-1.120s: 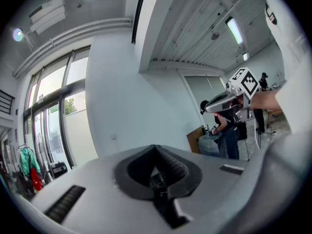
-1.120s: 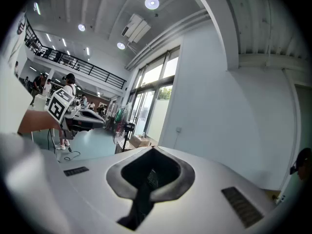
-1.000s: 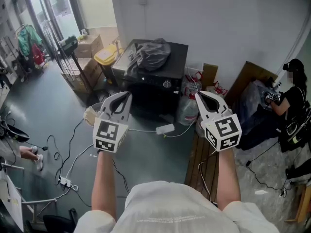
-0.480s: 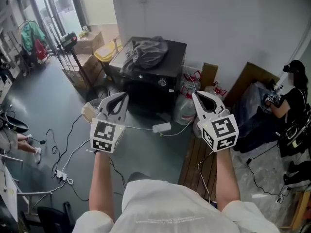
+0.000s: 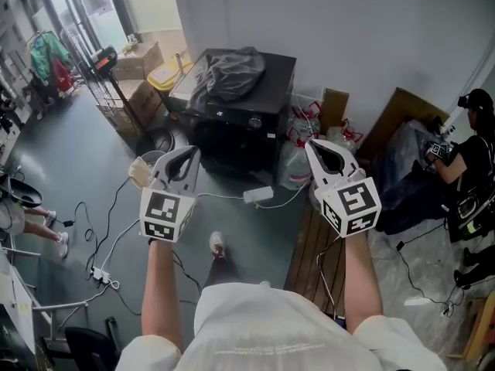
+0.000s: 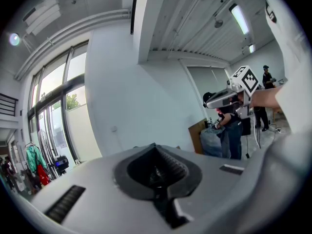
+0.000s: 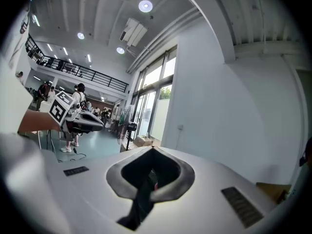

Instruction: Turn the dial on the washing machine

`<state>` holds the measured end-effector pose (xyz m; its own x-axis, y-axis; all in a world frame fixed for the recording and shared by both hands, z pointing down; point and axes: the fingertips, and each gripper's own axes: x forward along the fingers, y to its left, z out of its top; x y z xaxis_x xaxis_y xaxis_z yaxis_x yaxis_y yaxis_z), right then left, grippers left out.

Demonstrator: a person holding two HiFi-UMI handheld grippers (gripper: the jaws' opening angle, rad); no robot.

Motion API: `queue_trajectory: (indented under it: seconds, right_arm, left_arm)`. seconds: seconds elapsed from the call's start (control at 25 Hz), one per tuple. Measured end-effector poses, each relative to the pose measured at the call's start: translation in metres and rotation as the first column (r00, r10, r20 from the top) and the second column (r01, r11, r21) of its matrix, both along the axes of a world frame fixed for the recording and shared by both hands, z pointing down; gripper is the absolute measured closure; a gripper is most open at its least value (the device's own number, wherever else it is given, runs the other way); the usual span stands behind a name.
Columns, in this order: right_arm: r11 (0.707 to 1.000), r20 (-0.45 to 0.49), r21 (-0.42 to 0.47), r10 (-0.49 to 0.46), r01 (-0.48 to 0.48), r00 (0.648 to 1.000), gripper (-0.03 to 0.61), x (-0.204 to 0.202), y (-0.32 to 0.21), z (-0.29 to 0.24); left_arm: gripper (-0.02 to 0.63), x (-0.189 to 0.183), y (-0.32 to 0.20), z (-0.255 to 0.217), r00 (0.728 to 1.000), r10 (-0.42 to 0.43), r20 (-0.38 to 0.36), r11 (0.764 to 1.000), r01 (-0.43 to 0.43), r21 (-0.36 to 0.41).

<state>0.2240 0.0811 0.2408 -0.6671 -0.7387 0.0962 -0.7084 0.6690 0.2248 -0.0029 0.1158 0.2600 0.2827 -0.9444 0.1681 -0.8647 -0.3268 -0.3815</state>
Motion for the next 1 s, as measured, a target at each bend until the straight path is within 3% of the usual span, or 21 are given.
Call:
queue_trajectory:
  seconds: [0.28, 0.72, 1.0]
  right_arm:
    - [0.999, 0.062, -0.021, 0.049, -0.048, 0.997, 0.565, -0.021, -0.041, 0.007]
    - [0.982, -0.018, 0.047, 0.183, -0.182, 0.983, 0.565, -0.08, -0.132, -0.012]
    - [0.962, -0.018, 0.033, 0.271, -0.27, 0.963, 0.565, -0.109, -0.179, -0.008]
  left_arm:
    - [0.601, -0.027, -0.049, 0.013, 0.999, 0.044, 0.011, 0.999, -0.044, -0.008]
    - [0.601, -0.083, -0.178, -0.001, 0.987, 0.158, -0.012, 0.987, -0.158, 0.013]
    - [0.601, -0.115, -0.234, 0.008, 0.977, 0.215, -0.017, 0.977, -0.215, -0.007]
